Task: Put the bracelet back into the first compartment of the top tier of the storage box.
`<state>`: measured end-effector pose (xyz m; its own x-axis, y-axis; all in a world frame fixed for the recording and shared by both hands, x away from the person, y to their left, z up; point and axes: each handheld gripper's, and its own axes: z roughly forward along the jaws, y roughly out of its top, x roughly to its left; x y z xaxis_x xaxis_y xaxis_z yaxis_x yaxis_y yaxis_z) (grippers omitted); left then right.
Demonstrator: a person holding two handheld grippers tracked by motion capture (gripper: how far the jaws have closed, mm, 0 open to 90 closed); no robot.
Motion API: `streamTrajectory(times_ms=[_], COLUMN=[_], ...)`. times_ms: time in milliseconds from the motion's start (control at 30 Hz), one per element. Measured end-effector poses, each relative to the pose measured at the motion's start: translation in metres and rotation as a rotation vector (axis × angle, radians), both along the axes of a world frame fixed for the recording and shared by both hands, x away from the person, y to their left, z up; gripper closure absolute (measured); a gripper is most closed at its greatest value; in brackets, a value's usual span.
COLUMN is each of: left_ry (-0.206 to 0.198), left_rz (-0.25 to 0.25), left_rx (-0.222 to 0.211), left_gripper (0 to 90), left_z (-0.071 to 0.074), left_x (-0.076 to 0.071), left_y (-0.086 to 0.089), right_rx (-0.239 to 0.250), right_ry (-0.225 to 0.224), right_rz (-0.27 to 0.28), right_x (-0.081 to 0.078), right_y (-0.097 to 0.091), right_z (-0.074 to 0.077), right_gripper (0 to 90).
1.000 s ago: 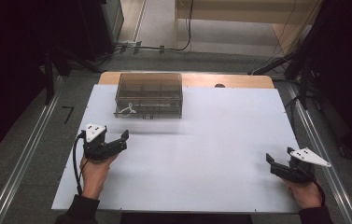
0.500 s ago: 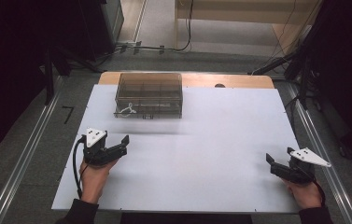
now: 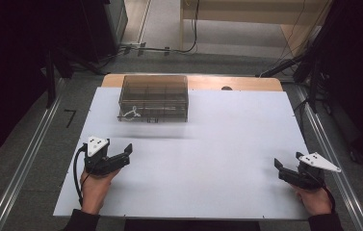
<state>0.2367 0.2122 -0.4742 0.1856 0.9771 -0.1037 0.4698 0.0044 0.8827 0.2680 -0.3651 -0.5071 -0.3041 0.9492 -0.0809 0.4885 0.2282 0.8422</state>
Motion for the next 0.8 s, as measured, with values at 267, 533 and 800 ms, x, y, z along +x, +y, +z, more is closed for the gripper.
streamTrajectory(times_ms=[267,533,800], left_ry=[-0.005,-0.004,0.000], left_rz=[-0.005,-0.002,-0.006], left_rx=[-0.003,-0.004,-0.004], left_gripper=[16.9,16.9,16.9], left_z=[0.000,-0.001,-0.002], left_x=[-0.006,-0.012,-0.016], left_y=[0.000,0.003,0.004], right_rx=[0.000,-0.001,-0.002], right_ry=[0.001,0.000,0.002], right_rz=[0.000,0.001,0.000], right_x=[0.000,0.000,0.000], right_y=[0.000,0.000,0.001], right_z=[0.000,0.000,0.000], right_gripper=[14.8,14.8,14.8])
